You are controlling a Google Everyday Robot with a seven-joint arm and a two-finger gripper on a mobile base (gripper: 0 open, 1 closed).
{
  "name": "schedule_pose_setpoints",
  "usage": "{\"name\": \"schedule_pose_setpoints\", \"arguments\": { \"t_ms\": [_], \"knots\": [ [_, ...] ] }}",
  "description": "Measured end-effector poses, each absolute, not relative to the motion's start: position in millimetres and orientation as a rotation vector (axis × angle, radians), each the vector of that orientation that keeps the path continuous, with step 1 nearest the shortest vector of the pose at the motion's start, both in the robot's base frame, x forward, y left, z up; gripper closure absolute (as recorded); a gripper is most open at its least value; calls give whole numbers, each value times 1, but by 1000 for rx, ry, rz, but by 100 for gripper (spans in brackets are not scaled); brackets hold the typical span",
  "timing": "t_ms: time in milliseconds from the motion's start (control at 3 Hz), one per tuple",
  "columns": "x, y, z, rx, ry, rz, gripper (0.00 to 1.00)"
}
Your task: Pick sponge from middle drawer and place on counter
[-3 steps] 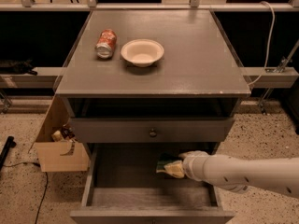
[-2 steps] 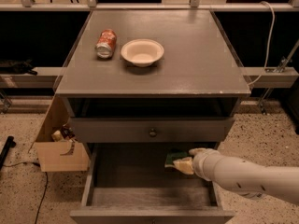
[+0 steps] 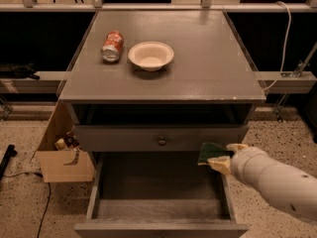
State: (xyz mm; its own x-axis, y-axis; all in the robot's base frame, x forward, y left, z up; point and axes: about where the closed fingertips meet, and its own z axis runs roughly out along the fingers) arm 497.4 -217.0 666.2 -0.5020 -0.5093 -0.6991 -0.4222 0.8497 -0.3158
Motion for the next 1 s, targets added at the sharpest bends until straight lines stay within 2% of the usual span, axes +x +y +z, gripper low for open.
{"name": "schedule_pose_setpoints", "arguments": {
  "t_ms": [333,1000],
  "knots": [
    [492,-237,729,-689,2065,-232,100],
    [501,-236,759,-688,2006,-253,100]
  ]
}}
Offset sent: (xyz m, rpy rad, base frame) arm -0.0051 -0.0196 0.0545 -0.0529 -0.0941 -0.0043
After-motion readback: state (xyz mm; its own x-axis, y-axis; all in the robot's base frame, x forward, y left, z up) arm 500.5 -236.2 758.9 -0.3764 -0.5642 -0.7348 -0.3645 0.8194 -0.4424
